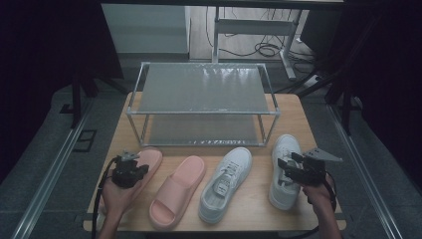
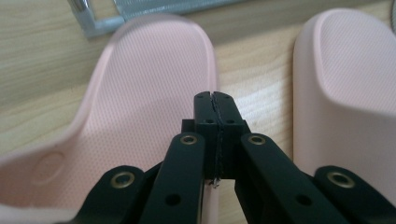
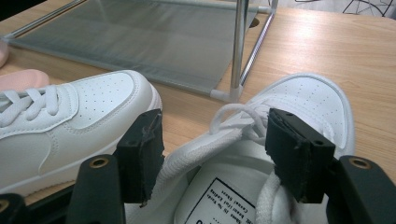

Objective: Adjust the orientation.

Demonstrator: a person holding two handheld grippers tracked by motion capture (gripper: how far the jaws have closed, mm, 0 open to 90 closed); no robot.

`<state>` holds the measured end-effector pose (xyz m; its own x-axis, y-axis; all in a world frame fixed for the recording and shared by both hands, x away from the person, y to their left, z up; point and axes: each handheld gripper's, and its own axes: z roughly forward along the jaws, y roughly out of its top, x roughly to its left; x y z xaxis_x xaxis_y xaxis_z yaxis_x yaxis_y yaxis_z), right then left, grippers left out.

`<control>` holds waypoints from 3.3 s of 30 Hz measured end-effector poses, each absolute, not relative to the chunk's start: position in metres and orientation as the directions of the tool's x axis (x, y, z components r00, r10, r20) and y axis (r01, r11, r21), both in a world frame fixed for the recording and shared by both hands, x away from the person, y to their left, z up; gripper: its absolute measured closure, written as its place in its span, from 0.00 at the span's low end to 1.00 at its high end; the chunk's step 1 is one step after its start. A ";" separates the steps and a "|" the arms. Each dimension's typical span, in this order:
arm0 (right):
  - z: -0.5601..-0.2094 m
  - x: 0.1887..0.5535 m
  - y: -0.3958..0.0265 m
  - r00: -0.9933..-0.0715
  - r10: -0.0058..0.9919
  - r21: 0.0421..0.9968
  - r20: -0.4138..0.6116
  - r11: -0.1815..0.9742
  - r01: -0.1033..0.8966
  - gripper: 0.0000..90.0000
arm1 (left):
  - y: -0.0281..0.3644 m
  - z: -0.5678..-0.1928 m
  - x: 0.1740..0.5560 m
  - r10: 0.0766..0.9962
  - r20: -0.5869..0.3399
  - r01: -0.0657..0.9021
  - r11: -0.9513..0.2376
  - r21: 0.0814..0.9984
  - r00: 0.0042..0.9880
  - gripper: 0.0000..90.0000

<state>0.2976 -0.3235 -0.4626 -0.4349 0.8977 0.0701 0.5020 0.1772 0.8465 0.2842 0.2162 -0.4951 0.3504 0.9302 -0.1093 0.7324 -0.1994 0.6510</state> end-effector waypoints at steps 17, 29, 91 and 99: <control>-0.462 0.296 -0.322 -0.439 0.896 0.847 0.069 0.180 0.500 0.42 | 0.224 -0.494 0.261 0.931 -0.096 0.724 -0.205 0.659 0.351 1.00; -0.461 0.295 -0.324 -0.437 0.897 0.849 0.073 0.174 0.498 0.42 | 0.262 -0.475 0.211 0.937 -0.155 0.646 -0.091 0.758 0.314 1.00; -0.457 0.290 -0.327 -0.445 0.892 0.861 0.084 0.159 0.482 0.42 | 0.313 -0.509 0.275 0.970 -0.157 0.718 -0.027 0.696 0.188 1.00; -0.456 0.290 -0.329 -0.437 0.895 0.862 0.086 0.153 0.483 0.42 | 0.298 -0.497 0.267 0.960 -0.164 0.691 -0.040 0.722 0.227 1.00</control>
<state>0.2896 -0.3292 -0.4564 -0.4374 0.8951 0.0864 0.4827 0.1527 0.8624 0.2672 0.2984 -0.4966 0.2272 0.9600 -0.1640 0.6910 -0.0402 0.7218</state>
